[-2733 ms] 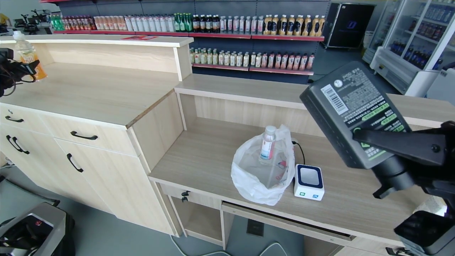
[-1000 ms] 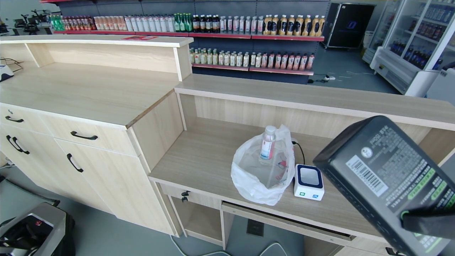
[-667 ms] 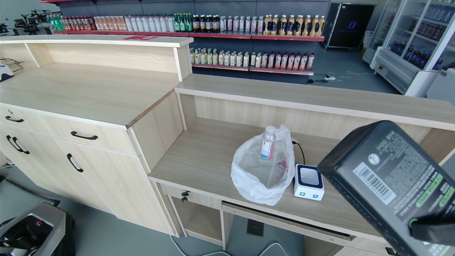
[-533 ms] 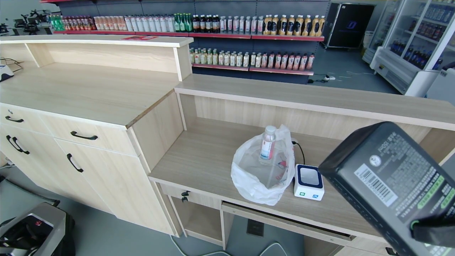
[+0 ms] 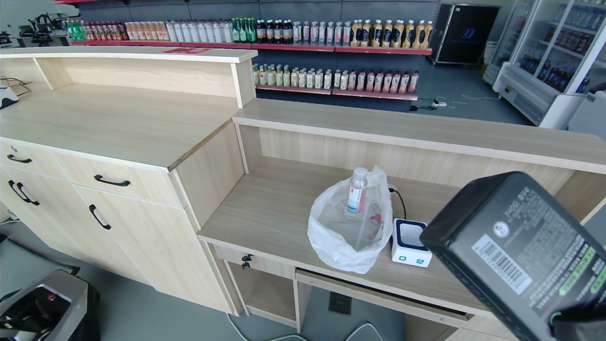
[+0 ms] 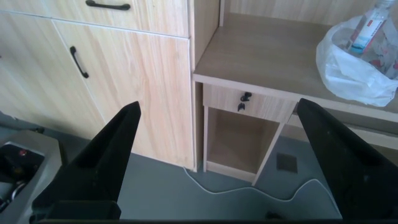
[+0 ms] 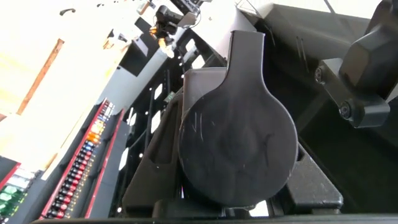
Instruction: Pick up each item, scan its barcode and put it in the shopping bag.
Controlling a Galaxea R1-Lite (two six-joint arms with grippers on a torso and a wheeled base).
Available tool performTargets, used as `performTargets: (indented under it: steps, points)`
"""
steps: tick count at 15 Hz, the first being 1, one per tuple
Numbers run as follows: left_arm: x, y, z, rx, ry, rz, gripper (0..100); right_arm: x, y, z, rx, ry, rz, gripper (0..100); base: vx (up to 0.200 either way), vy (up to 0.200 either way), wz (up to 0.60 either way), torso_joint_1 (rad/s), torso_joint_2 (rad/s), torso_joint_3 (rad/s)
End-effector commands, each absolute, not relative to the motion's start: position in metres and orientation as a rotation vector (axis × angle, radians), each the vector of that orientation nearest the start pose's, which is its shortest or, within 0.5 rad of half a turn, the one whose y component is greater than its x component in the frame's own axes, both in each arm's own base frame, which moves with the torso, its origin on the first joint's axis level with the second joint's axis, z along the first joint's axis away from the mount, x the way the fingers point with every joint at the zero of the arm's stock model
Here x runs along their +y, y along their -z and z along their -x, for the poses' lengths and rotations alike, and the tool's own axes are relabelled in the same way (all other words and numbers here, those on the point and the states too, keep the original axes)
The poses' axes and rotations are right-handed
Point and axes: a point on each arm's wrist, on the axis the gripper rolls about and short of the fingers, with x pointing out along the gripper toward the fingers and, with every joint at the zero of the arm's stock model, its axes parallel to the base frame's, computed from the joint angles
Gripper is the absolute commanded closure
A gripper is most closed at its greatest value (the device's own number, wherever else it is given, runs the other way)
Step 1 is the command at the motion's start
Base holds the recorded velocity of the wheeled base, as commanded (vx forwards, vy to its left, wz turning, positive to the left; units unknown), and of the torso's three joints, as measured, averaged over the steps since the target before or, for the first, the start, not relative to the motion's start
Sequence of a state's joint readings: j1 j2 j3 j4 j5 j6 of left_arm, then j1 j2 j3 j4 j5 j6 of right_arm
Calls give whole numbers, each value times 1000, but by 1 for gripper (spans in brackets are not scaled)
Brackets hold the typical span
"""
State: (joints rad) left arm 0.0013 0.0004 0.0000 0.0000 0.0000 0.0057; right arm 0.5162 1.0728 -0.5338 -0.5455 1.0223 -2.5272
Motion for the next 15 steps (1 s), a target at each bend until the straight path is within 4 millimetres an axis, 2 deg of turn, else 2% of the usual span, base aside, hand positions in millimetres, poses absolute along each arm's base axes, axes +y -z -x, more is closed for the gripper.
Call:
performTargets:
  steps: [1,2,3,5,6,8,9,10,12,15]
  points:
    - [0,-75,23,0,-2,-6,0,85,-239,-110,-1833,-581,1894,100,0,0,0,0,0,0]
    - [0,-75,23,0,-2,-6,0,83,-242,-111,-1814,-578,1894,100,0,0,0,0,0,0]
    - [0,-75,23,0,-2,-6,0,76,-247,-117,-1686,-612,1881,100,0,0,0,0,0,0]
    - [0,-75,23,0,-2,-6,0,54,-245,-131,-1273,-689,1806,100,0,0,0,0,0,0]
    - [0,-75,23,0,-2,-6,0,49,-244,-135,-1177,-706,1766,100,0,0,0,0,0,0]
    - [0,-75,23,0,-2,-6,0,16,-245,-144,-798,-637,1618,100,0,0,0,0,0,0]
    - [0,-75,23,0,-2,-6,0,-3,-243,-145,-566,-557,1479,100,0,0,0,0,0,0]
    - [0,-75,23,0,-2,-6,0,-14,-240,-146,-416,-499,1338,100,0,0,0,0,0,0]
    - [0,-75,23,0,-2,-6,0,-26,-234,-146,-211,-362,1136,100,0,0,0,0,0,0]
    - [0,-75,23,0,-2,-6,0,-39,-222,-147,-84,-297,930,100,0,0,0,0,0,0]
